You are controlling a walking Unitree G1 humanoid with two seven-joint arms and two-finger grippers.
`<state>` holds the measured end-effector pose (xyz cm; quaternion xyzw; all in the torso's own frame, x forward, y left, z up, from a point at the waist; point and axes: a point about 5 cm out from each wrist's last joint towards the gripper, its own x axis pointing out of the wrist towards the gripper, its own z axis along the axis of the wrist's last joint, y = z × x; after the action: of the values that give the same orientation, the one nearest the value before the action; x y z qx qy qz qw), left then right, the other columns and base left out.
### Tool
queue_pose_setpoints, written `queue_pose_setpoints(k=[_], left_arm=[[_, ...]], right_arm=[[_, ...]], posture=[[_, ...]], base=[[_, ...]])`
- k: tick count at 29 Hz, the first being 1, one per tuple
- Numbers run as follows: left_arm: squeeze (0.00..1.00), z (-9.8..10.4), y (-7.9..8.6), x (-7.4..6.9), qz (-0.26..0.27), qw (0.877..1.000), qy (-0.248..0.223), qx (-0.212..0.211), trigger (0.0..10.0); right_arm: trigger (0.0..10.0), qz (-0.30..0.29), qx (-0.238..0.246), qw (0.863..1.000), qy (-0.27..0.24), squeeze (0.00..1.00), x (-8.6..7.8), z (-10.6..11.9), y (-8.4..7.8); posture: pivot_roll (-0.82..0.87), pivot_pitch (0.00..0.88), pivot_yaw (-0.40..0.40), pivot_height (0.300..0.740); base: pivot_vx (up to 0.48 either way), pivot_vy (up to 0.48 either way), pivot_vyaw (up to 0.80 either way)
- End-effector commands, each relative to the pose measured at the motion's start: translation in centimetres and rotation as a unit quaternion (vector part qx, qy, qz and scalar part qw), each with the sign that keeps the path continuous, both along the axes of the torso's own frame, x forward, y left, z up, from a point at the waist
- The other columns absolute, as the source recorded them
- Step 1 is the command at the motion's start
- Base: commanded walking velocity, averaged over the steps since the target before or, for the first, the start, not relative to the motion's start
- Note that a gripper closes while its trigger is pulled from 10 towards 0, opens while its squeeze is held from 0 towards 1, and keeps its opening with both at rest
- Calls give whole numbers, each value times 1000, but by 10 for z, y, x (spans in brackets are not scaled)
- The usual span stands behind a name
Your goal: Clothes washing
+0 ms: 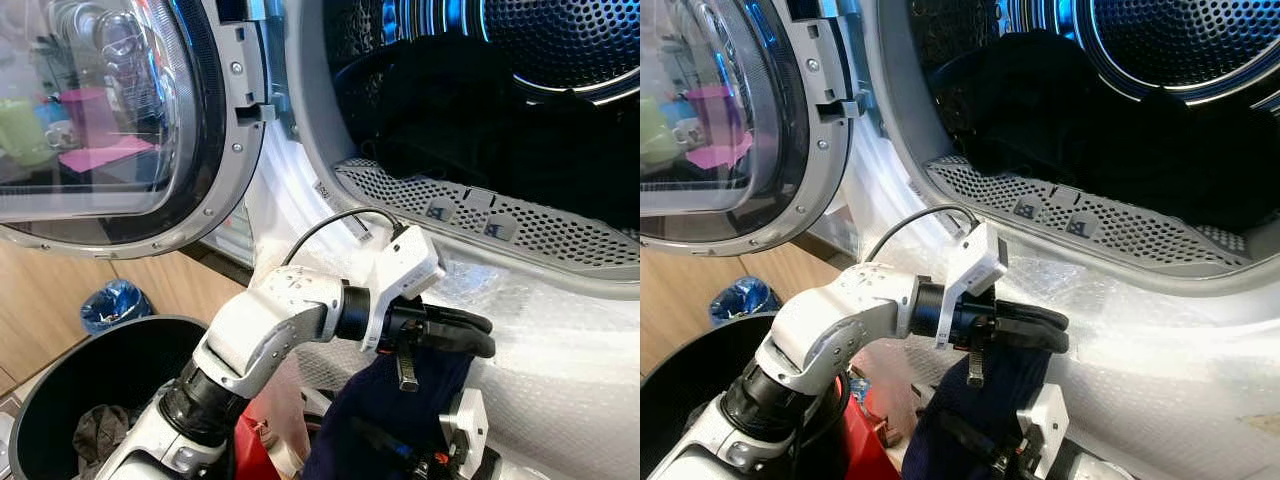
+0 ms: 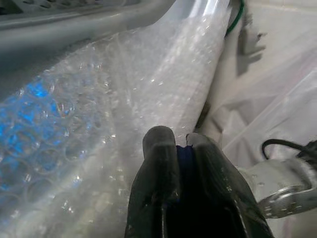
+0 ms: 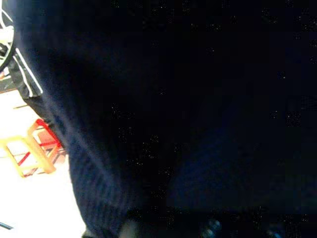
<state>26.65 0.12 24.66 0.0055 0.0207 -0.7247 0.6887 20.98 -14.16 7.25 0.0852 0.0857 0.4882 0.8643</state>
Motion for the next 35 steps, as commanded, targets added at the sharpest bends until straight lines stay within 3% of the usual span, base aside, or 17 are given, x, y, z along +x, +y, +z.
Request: queue_pose_setpoints(k=[1,6,11,14,17,19,21,22,23,24,28,29,30,32,33,35], left_arm=[[1000,35,10,-9,-22,996,-49,-71,10000],[1000,34,30,-9,-14,997,-37,-63,10000],[1000,27,63,-14,2,999,-28,-30,10000],[1000,23,71,-17,5,999,-27,-17,10000],[1000,16,94,-20,43,999,-25,19,10000],[1000,13,100,-20,57,998,-27,31,10000],[1000,6,112,-20,89,994,-21,56,10000],[1000,-6,126,-22,122,989,-11,87,10000],[1000,-6,126,-22,122,989,-11,87,10000],[1000,-17,138,-25,155,981,2,113,10000],[1000,-30,151,-31,180,973,19,141,10000],[953,-37,158,-34,193,968,29,160,10000],[0,-51,171,-40,220,955,44,196,10000],[0,-61,182,-43,244,941,51,228,10000],[0,-75,195,-44,287,918,63,267,10000],[0,-88,205,-45,315,897,63,305,10000]], right_arm=[[0,-2,-11,998,56,0,-9,-20,-3],[0,4,2,999,48,0,-10,-15,-10],[0,12,2,999,45,0,-15,-12,-22],[0,11,1,999,47,0,-16,-13,-23],[0,23,-2,998,50,0,-18,-13,-24],[0,25,1,999,48,0,-19,-12,-24],[0,37,8,998,47,0,-20,-9,-23],[0,51,10,998,45,0,-23,-6,-22],[0,51,10,998,45,0,-23,-6,-22],[0,66,13,997,38,0,-26,-1,-20],[0,83,21,996,30,0,-29,5,-18],[0,94,22,995,23,0,-30,10,-18],[0,116,24,993,12,0,-32,18,-16],[0,135,24,991,5,0,-34,23,-15],[0,162,22,987,-6,0,-36,33,-11],[0,183,27,983,-18,0,-37,41,-7]], posture=[[51,0,63,740],[56,0,69,740],[61,0,77,740],[61,0,77,740],[72,0,80,740],[72,0,82,740],[71,0,85,740],[73,0,87,740],[73,0,87,740],[72,0,90,740],[68,0,90,740],[69,2,89,740],[72,4,89,740],[72,8,87,740],[74,12,85,740],[74,13,83,740]], base=[[0,0,0],[0,0,0],[0,0,0],[0,0,0],[0,0,0],[0,0,0],[0,0,0],[0,0,0],[0,0,0],[0,0,0],[0,0,0],[0,0,0],[0,0,0],[0,0,0],[0,0,0],[0,0,0]])
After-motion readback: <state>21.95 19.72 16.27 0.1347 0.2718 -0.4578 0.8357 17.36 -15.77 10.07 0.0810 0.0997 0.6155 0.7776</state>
